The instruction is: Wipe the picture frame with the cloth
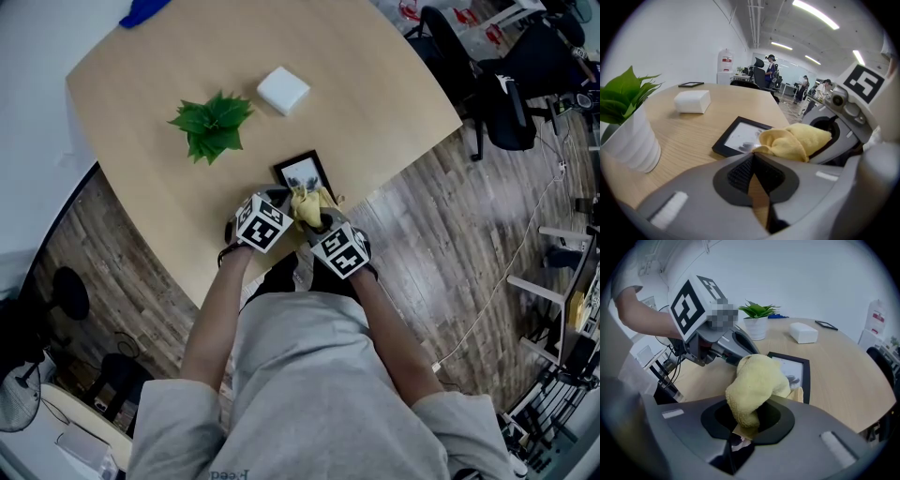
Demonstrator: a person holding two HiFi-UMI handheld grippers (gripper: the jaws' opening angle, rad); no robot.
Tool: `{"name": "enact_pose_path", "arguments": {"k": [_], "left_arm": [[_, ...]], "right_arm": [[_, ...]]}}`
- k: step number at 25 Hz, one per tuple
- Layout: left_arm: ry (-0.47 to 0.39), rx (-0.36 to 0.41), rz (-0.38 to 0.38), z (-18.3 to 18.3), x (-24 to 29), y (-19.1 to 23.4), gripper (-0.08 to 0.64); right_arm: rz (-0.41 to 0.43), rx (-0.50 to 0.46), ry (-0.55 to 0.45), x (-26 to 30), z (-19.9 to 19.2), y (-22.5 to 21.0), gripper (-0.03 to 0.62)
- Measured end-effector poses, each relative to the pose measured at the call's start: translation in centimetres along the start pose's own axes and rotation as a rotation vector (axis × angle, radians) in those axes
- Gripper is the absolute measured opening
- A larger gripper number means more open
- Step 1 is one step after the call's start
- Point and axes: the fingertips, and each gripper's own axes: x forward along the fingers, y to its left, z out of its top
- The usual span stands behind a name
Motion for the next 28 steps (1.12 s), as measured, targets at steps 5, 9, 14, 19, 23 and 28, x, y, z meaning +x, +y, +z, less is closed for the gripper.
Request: {"name": "enact_pose_path", "arguments": {"k": [5,9,14,19,23,28], "left_arm": [[0.0,0.012,-0.013,-0.1,-0.1,0.3,0.052],[-0.001,0.018,-0.024,0.2,0.0,-0.3,0.052],[0.006,0.018,-0.03,0.0,-0.1,0.0,0.052],[0.009,0.014,-0.029,0.0,0.0,-0.1,0.052],[0.009,0.012,-0.018,0.1,0.0,0.0,0.052],[0.017,-0.009,0.019,0.1,0.1,-0.2,0.052]], "right_arm": [[-0.025,0.015,-0.002,-0.3,-0.9,-1.2,0.055],[-0.057,0.034,0.019,-1.3,-1.8,-3.1,0.055],[-0.088,0.038,0.039,-1.7,-1.7,-5.1,0.055],[-0.122,0.064,0.059,-2.6,-2.5,-7.1,0.055],[-0.15,0.068,0.073,-3.1,-2.7,-8.6,0.055],[-0.224,0.14,0.054,-5.2,-3.3,-10.2,0.057]]}}
